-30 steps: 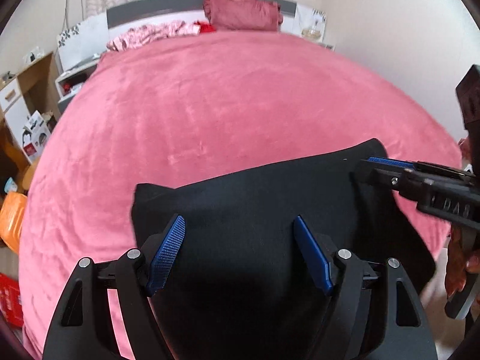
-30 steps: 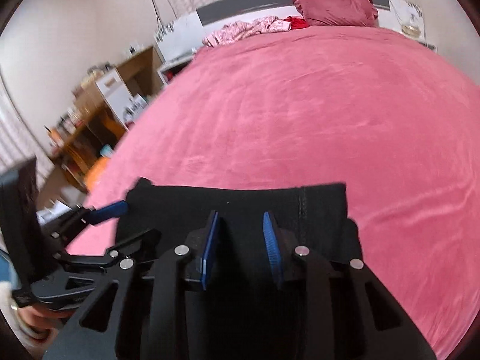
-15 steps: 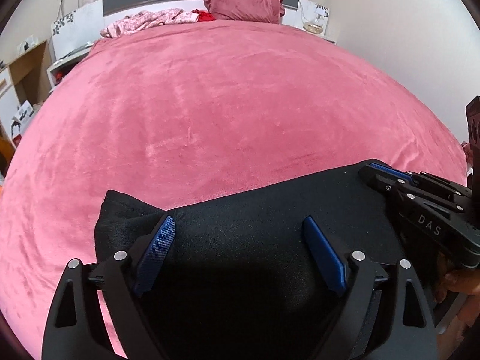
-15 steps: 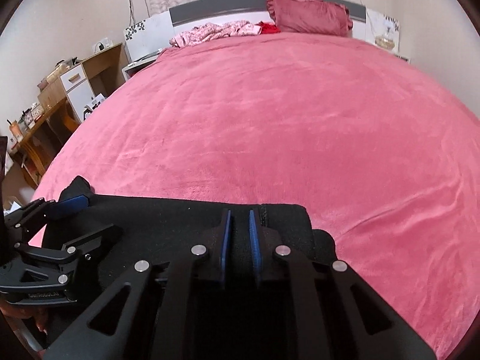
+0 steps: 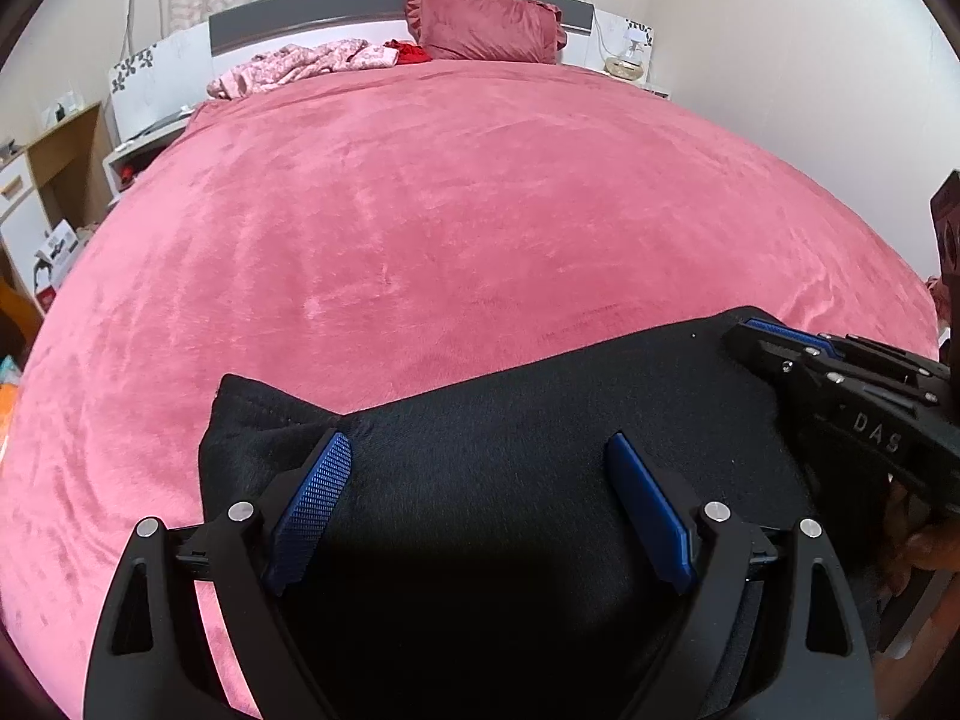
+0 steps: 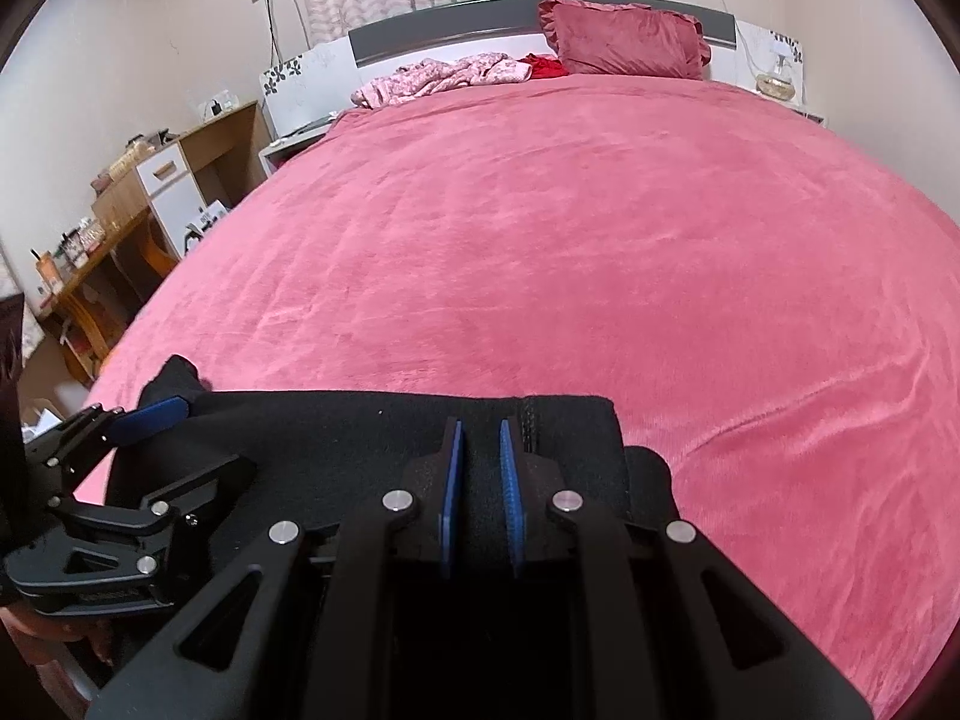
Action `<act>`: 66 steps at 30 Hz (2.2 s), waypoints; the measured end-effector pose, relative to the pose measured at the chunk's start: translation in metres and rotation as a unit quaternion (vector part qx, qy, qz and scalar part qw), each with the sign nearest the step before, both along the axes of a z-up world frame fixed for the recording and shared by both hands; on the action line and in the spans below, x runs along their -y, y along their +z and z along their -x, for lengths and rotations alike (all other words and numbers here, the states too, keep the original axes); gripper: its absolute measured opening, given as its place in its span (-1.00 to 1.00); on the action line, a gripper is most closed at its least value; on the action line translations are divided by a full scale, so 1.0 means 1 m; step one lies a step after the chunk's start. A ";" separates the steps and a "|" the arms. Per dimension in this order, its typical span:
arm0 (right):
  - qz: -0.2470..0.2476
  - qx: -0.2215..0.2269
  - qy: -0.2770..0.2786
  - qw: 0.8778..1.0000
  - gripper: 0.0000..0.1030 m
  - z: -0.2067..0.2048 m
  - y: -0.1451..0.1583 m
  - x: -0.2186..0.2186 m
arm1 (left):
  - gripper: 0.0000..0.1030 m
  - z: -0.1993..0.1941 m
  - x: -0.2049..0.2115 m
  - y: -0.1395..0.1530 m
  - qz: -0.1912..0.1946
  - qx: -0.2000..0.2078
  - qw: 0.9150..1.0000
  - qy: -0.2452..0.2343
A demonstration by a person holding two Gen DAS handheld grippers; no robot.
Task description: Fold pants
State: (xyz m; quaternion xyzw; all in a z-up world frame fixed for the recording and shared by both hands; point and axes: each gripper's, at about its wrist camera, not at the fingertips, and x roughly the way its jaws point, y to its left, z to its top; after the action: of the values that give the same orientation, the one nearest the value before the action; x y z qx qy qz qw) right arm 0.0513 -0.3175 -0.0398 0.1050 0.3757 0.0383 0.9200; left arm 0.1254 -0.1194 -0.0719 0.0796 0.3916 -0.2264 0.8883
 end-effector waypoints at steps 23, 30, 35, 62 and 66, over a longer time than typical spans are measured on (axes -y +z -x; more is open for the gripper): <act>0.021 -0.027 -0.055 0.998 0.36 0.056 -0.003 0.007 | 0.71 0.067 -0.017 0.007 -0.018 0.043 0.999 0.013; 0.024 -0.038 -0.058 0.997 0.43 0.061 -0.003 0.010 | 0.72 0.085 -0.025 0.005 -0.020 0.042 0.999 0.002; 0.027 -0.040 -0.056 0.997 0.47 0.065 -0.003 0.015 | 0.84 0.090 -0.043 0.002 0.012 -0.002 1.000 0.006; -0.083 -0.110 -0.034 0.990 0.95 0.086 -0.016 0.042 | 0.84 0.082 -0.109 0.002 0.234 -0.117 0.964 0.048; -0.151 -0.126 -0.020 0.980 0.95 0.087 -0.027 0.053 | 0.84 0.083 -0.117 0.000 0.256 -0.129 0.957 0.041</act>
State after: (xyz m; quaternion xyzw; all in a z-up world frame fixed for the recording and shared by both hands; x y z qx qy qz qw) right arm -0.0359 -0.3703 -0.0666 0.2539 0.4763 0.0626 0.8395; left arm 0.0423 -0.0026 -0.0715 -0.1969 0.4346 -0.2911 0.8292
